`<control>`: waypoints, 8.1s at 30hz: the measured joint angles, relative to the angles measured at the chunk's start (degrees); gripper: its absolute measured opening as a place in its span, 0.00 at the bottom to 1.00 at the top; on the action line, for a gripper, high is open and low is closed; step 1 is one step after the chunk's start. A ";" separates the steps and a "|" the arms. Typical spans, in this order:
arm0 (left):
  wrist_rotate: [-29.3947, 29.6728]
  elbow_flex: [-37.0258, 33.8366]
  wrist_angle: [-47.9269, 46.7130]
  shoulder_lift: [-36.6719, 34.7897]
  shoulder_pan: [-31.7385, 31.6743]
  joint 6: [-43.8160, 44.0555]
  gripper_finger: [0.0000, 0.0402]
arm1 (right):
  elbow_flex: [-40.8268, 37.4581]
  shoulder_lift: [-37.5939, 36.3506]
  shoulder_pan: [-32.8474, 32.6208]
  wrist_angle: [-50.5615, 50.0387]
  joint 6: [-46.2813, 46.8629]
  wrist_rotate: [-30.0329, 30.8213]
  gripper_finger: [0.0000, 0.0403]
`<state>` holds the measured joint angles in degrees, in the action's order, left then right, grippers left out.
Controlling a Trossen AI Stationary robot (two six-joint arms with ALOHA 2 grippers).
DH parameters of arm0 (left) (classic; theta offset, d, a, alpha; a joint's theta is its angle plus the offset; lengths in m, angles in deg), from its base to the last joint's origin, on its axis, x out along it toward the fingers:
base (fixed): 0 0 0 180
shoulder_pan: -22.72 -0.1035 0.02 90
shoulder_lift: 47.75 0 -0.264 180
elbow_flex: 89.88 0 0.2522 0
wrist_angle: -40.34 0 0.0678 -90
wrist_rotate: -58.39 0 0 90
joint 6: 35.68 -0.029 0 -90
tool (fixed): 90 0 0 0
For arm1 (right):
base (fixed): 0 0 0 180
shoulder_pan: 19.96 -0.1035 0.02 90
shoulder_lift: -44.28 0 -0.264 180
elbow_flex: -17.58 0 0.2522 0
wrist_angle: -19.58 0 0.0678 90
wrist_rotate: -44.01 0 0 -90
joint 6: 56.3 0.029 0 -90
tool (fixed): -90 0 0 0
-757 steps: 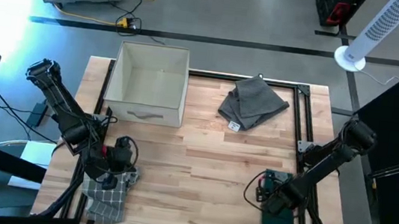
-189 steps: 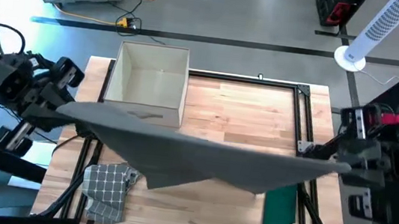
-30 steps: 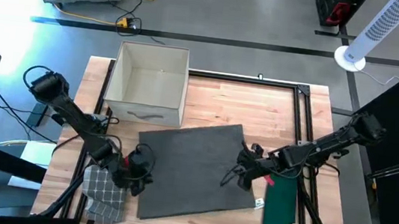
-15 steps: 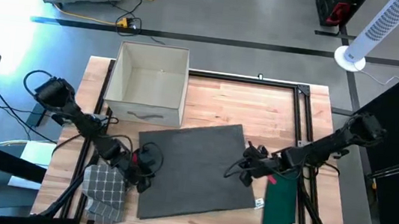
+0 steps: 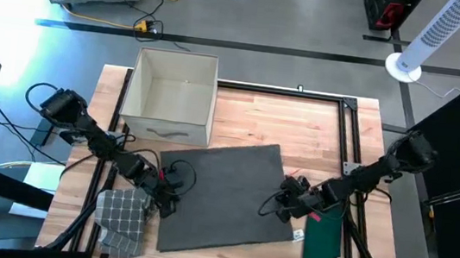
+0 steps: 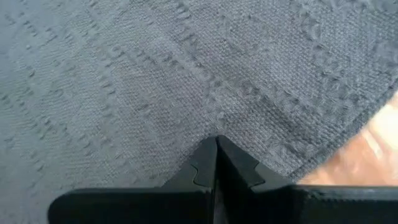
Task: Fold towel
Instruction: Fold the gray towel
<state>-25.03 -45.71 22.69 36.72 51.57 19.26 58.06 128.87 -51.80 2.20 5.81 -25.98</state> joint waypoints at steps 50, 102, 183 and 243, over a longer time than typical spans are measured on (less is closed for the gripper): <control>5.29 3.58 -6.55 -1.88 0.21 -4.17 0.00 | 7.26 3.43 -5.60 -6.41 0.90 -3.44 0.00; 2.85 4.81 -6.84 -14.34 -11.50 -22.04 0.13 | 7.28 -24.01 36.17 -45.29 -41.15 -20.54 0.52; 11.65 5.71 -19.34 1.02 -24.35 -27.78 0.03 | 7.34 -4.96 36.18 -33.49 -51.65 -24.64 0.03; -16.34 19.52 -20.97 -6.37 8.87 -12.45 0.01 | 29.07 0.30 -6.32 -27.20 -22.89 -40.10 0.03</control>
<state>-41.37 -26.19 1.72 30.35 60.44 6.82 87.13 129.17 -58.12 -24.99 -17.08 -66.07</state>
